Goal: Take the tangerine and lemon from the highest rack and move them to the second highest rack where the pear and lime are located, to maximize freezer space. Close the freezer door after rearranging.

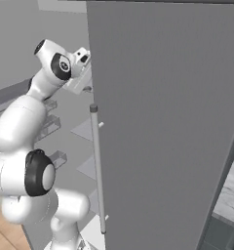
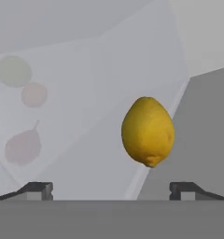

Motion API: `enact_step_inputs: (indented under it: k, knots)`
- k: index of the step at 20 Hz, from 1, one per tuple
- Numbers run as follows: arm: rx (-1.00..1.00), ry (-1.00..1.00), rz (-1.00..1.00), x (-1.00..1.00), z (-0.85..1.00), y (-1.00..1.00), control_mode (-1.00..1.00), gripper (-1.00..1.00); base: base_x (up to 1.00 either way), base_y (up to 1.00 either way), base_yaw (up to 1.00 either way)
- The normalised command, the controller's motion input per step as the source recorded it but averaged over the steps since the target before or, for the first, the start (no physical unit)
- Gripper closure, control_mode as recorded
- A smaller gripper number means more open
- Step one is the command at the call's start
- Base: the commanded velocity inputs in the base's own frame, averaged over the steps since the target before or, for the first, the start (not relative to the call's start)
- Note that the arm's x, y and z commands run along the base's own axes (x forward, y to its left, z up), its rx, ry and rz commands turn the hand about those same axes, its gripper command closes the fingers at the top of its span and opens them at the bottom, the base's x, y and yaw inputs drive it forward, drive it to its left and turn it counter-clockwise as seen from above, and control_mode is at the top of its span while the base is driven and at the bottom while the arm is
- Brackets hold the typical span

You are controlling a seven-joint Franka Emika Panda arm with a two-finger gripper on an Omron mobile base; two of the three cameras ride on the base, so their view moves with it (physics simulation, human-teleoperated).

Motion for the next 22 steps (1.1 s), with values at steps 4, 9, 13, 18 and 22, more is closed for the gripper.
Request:
enact_step_inputs:
  k: [4,9,13,18,22]
  knots:
    - [0.0,-0.02,0.0,0.41,0.0,-0.24,-1.0,-1.0,0.0,0.0,0.0]
    - [0.0,0.0,0.0,0.42,0.0,-0.23,-1.0,-1.0,0.0,0.0,0.0]
    - [0.0,0.01,0.0,0.33,-0.09,-0.25,-1.0,-1.0,0.0,0.0,0.0]
    - [0.0,0.08,0.0,0.18,-0.29,-0.19,-1.0,-1.0,0.0,0.0,0.0]
    - [0.02,0.04,0.01,0.08,-0.28,-0.15,-1.0,-1.0,0.0,0.0,0.0]
